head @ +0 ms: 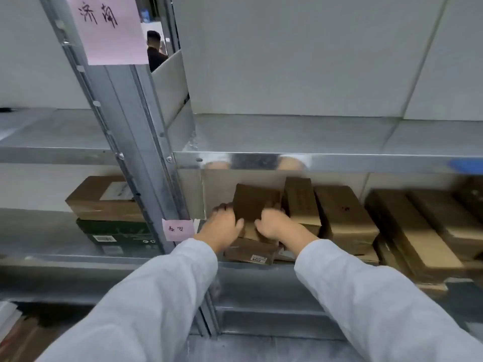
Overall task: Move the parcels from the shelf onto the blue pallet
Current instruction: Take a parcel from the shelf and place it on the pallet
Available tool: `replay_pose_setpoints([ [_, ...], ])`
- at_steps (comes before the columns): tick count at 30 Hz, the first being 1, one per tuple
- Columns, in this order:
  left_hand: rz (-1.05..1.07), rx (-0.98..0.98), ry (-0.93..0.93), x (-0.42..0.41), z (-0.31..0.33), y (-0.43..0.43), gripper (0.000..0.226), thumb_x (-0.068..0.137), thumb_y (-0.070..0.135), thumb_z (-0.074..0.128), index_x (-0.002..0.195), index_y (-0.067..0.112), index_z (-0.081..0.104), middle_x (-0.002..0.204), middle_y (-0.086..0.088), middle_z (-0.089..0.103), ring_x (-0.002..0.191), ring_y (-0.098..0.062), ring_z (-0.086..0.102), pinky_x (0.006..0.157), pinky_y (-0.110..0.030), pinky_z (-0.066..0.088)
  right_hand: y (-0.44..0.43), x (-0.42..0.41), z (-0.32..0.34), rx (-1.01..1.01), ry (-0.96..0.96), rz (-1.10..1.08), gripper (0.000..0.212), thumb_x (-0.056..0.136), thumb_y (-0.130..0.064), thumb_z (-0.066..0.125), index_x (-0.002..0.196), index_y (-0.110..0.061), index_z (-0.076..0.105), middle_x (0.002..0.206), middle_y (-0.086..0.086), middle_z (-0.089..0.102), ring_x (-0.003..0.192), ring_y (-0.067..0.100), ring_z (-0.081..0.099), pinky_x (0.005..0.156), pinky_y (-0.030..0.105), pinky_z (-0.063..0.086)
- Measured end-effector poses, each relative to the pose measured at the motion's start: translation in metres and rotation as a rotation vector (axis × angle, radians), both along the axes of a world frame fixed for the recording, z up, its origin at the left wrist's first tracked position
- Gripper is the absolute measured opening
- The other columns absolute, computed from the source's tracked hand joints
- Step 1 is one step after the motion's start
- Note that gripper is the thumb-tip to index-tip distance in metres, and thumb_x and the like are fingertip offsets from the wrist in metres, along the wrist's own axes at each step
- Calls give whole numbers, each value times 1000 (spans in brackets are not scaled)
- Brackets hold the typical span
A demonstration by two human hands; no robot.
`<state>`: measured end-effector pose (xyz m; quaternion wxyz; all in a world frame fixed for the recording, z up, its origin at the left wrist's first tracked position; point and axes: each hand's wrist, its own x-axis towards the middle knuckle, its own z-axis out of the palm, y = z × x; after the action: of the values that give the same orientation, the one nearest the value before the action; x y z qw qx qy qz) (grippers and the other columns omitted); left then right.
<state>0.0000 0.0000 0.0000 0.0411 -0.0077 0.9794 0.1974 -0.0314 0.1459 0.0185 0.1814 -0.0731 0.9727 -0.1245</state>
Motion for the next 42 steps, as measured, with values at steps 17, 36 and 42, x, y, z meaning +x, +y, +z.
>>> replay_pose_setpoints([
  [17,246,736,-98,-24,-50,-17,50,97,38,52,135,10,33,132,-17,54,119,-36,53,97,-37,42,-39,-12,-26,-335,-34,-456,101,85,-63,57,153,-7,6,152,16,29,133,35,39,106,41,36],
  [36,287,703,159,106,35,23,44,98,41,49,129,12,37,110,0,53,105,-24,53,82,-28,35,21,100,54,-670,47,-333,83,88,-45,64,145,2,26,147,19,38,130,34,43,107,46,39],
  [42,290,717,276,178,34,53,44,97,34,52,129,7,38,118,-1,49,105,-16,48,89,-29,40,49,157,46,-737,63,-335,73,91,-44,59,141,-1,30,142,17,44,123,33,50,103,41,42],
])
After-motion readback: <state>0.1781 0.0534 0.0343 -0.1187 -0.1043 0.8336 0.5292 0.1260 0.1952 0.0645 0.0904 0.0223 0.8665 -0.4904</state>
